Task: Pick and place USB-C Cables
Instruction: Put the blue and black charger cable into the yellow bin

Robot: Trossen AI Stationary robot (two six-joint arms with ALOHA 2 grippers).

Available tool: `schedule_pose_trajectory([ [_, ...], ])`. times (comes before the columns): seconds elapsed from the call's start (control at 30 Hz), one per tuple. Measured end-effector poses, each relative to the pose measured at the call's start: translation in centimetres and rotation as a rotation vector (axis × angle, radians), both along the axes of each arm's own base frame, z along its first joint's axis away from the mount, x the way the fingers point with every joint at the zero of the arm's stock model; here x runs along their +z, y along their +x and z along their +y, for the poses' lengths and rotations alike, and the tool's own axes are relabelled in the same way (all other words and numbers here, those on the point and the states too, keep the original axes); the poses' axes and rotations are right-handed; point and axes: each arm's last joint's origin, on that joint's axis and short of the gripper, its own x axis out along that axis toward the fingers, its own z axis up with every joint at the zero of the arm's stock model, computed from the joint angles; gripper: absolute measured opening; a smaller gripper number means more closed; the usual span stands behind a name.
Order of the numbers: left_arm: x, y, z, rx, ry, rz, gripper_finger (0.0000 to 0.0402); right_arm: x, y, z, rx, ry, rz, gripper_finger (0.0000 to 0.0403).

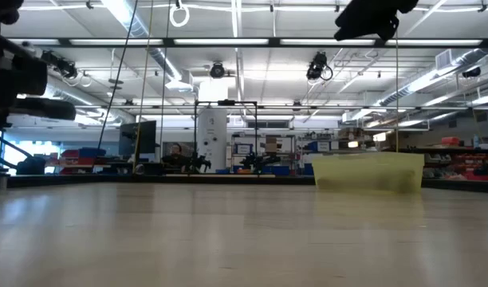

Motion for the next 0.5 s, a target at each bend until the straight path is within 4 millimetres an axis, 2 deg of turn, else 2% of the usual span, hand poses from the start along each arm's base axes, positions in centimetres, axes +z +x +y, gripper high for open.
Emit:
schedule_pose_trajectory([
  [0.3,3.0,2.9,0.2,0.098,0.055,-0.146,0.0002,0.5,0.3,0.2,0.025,0.016,-0.055,0.0168],
  [0.5,6.1,5.2,1.1,0.172,0.19,-0.32,0.0001,0.6,0.3,0.3,0.063,0.039,-0.053,0.0168],
])
